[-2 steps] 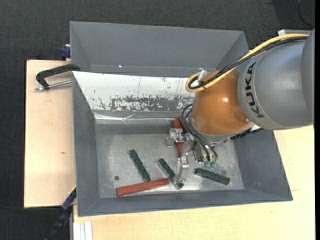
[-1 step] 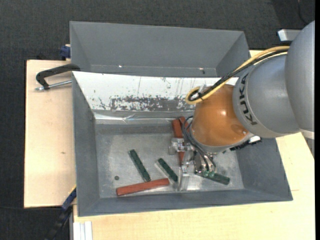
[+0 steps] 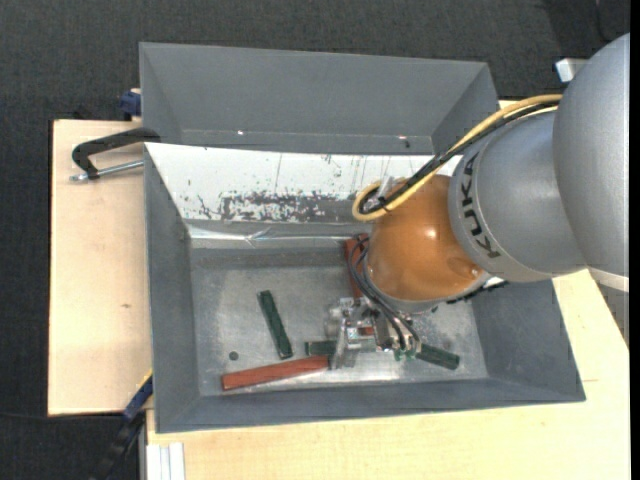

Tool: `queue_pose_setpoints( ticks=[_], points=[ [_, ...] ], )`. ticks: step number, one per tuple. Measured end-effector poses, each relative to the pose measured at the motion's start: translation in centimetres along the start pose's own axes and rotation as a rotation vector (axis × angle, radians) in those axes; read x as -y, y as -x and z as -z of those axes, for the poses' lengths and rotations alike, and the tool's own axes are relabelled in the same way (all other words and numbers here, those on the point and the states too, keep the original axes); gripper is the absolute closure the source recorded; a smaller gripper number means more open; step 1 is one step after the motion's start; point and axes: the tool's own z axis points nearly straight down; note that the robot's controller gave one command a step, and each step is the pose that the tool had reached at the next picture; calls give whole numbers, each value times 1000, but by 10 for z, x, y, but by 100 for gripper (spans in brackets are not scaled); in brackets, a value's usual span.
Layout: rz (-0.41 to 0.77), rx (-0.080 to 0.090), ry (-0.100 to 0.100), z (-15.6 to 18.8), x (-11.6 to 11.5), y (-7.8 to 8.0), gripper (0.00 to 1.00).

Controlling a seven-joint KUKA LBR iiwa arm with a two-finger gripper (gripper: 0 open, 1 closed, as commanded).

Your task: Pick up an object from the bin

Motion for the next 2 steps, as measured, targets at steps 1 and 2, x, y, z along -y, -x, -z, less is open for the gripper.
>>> queue_pose_setpoints(
  ticks=[1, 2],
  points=[
    [0, 0, 0, 0, 0, 0, 100],
    [106, 15, 0, 192, -7, 20, 100]
  ],
)
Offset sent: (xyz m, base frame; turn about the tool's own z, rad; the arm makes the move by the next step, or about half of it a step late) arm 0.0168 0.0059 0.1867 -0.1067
